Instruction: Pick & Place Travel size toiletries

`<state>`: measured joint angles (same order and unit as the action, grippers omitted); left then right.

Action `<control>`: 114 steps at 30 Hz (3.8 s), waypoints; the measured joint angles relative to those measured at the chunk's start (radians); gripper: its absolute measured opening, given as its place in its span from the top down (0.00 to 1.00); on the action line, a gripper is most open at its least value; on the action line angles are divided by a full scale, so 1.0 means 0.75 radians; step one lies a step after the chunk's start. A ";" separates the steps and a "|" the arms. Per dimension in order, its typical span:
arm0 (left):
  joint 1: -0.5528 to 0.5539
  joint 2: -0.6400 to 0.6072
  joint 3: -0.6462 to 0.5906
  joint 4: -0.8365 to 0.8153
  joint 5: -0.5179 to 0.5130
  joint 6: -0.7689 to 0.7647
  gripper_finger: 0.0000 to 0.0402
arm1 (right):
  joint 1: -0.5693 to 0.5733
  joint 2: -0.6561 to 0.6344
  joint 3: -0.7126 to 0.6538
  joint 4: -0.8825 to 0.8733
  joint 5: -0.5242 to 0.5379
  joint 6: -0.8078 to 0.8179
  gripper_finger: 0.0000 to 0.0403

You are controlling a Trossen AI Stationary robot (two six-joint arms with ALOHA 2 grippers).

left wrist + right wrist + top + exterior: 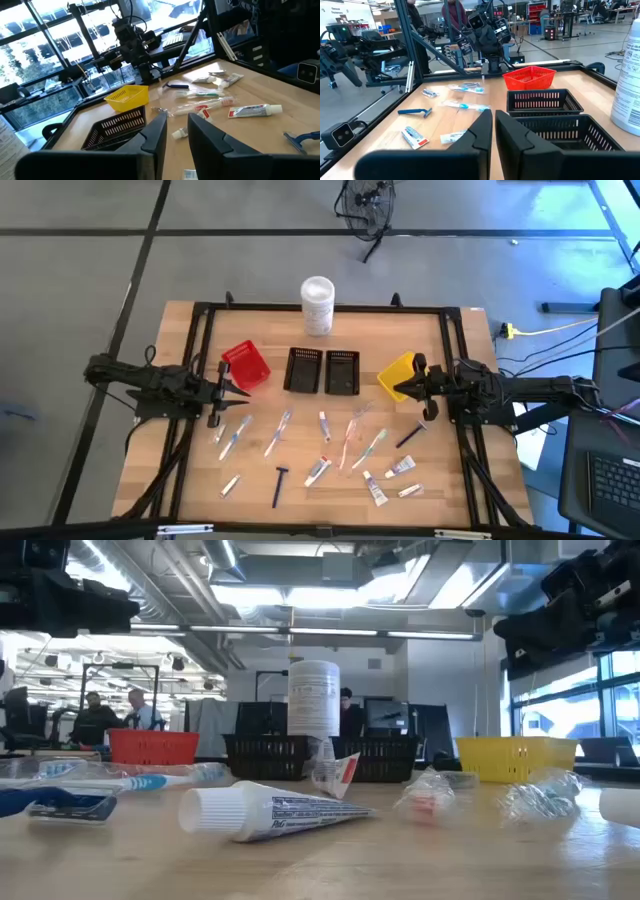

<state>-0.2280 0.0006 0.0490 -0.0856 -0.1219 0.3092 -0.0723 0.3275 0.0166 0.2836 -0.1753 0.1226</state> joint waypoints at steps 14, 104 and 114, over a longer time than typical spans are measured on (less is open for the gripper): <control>0.000 0.000 0.000 0.000 0.000 0.000 0.82 | 0.000 0.000 0.000 0.000 0.005 0.000 0.94; 0.000 0.000 -0.001 0.178 0.060 -0.292 0.82 | 0.000 0.002 0.000 0.137 0.207 -0.006 0.83; 0.002 0.016 0.000 0.421 0.018 -0.260 0.82 | 0.000 0.084 0.000 0.278 0.150 -0.059 0.70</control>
<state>-0.2267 0.0129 0.0491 0.2304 -0.1087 0.1143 -0.0722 0.3906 0.0163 0.4920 -0.0627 0.0784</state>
